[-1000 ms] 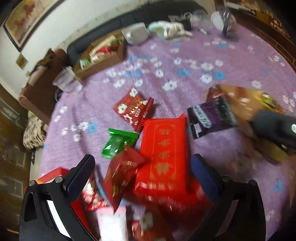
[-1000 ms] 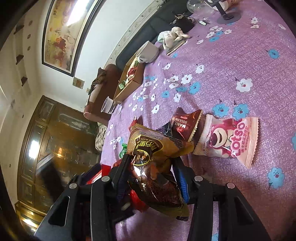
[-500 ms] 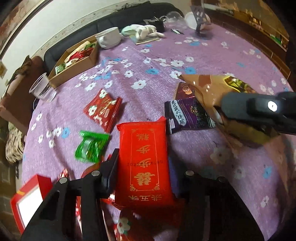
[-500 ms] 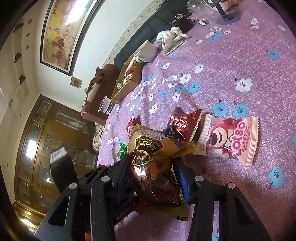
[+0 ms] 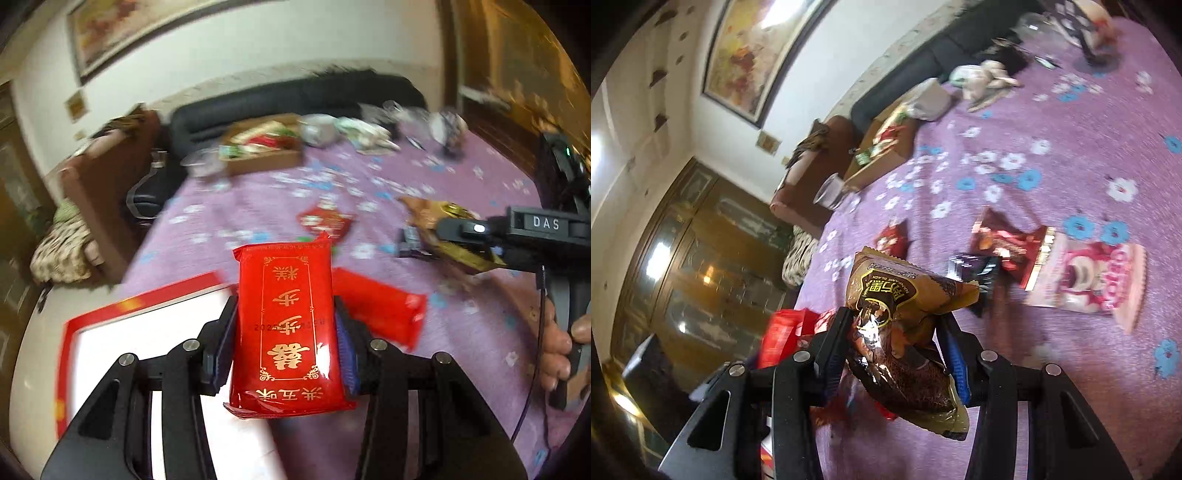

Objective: Organize snacks
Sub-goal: 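Grasp the red rectangular packet with gold characters with the left gripper, then carry both snacks over the red-rimmed white tray and open both grippers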

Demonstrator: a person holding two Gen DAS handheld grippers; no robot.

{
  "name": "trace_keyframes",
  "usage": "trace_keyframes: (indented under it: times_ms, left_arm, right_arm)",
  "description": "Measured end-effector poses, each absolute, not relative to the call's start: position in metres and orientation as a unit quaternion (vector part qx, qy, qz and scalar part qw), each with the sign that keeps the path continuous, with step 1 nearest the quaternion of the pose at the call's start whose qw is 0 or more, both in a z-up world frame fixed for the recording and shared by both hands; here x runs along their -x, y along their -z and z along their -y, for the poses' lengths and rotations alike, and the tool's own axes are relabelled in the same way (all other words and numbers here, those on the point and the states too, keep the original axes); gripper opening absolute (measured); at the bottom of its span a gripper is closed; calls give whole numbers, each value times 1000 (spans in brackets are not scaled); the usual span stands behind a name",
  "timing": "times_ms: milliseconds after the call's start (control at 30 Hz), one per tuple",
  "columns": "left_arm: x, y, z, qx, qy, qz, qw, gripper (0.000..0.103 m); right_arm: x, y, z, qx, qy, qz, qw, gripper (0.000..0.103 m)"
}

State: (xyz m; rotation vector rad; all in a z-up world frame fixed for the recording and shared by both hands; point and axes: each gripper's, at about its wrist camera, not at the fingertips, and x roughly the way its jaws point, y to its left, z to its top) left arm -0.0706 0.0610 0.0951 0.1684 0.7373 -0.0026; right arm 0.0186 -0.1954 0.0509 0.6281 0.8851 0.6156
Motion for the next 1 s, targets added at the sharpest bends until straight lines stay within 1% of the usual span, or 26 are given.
trace_keyframes:
  times_ms: [100,333,500,733,1000]
  left_arm:
    - [95,-99,-104,-68,-49,-347,934,45]
    - [120,-82,-166,-48,-109,-362,925,45]
    - [134,-71,-182,-43,-116,-367,922,45]
    - [142,-56,-205,-29,-132,-385,913,45]
    - [147,-44,-219,-26,-144,-398,906,46]
  right_arm:
    - [-15,-55,189,-276,-293,-401,823,48]
    - [-1,-60,157,-255,-305,-406,823,48]
    - [16,-68,96,-236,-365,-416,799,48]
    - [39,-62,1,-198,-443,-446,753,48]
    - [50,-55,-51,-152,-473,-462,735,49]
